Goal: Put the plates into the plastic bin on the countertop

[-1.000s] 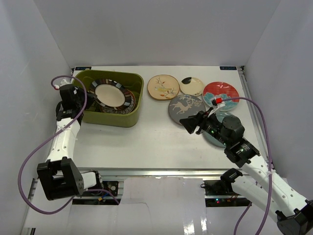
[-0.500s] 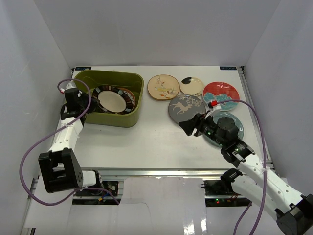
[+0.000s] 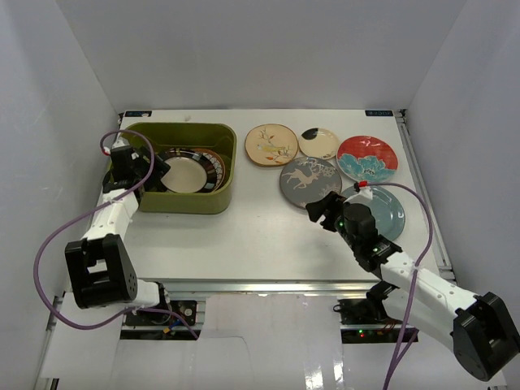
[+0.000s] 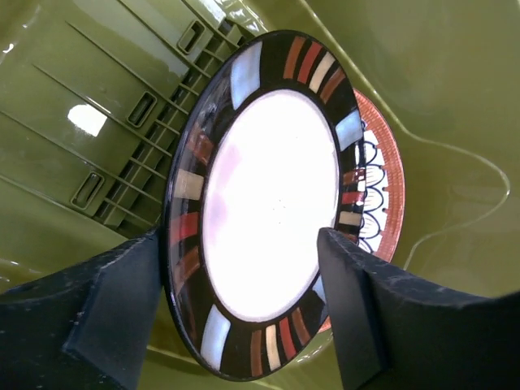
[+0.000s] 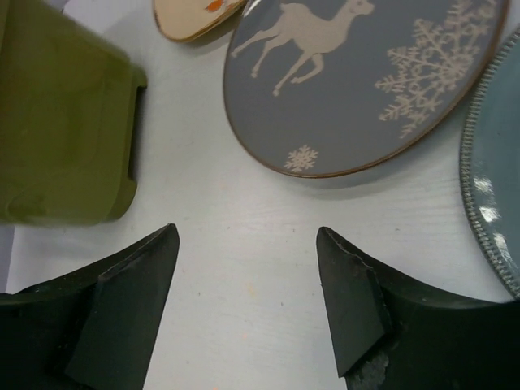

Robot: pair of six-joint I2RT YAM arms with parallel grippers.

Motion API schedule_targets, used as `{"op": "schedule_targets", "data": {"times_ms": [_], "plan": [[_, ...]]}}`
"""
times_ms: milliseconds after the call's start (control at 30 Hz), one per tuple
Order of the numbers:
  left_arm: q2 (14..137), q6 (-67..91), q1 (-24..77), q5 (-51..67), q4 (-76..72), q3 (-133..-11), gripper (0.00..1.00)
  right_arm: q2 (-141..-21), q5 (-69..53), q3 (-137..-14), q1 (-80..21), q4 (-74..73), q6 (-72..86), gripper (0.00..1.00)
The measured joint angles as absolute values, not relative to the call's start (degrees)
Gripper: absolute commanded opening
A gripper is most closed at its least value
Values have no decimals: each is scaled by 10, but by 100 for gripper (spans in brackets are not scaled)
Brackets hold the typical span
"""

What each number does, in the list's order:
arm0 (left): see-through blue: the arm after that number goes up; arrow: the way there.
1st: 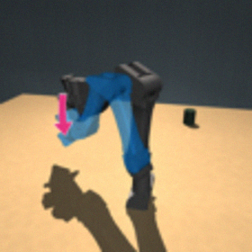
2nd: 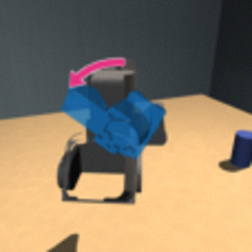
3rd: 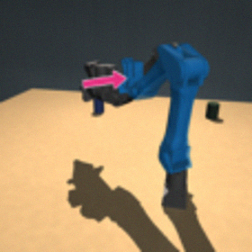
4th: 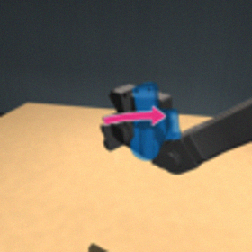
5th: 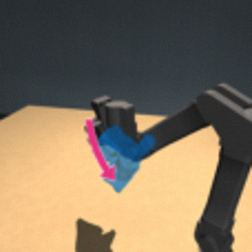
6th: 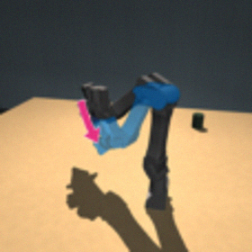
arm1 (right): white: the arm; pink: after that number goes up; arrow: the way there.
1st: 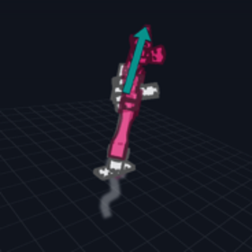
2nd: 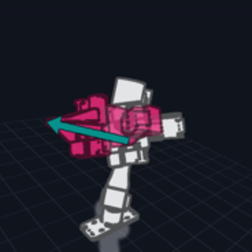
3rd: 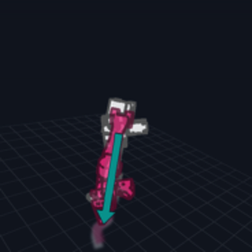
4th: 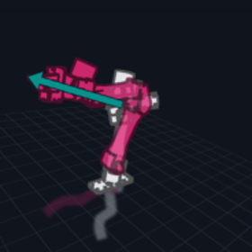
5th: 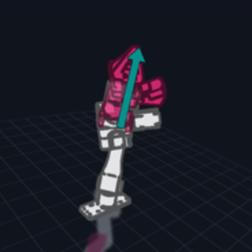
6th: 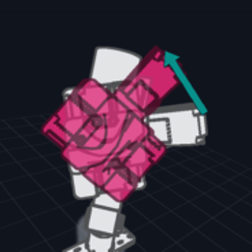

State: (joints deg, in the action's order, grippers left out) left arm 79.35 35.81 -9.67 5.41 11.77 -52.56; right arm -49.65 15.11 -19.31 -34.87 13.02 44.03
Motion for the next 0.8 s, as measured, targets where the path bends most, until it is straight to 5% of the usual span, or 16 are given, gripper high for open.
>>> {"op": "schedule_targets", "data": {"times_ms": [200, 800], "plan": [[780, 354, -97, 63, 124, -526, 98, -576, 222, -179, -342, 175, 546, 70], [582, 353, -72, 171, 65, -564, 98, -782, 307, -173, -341, 299, 770, 63]]}}
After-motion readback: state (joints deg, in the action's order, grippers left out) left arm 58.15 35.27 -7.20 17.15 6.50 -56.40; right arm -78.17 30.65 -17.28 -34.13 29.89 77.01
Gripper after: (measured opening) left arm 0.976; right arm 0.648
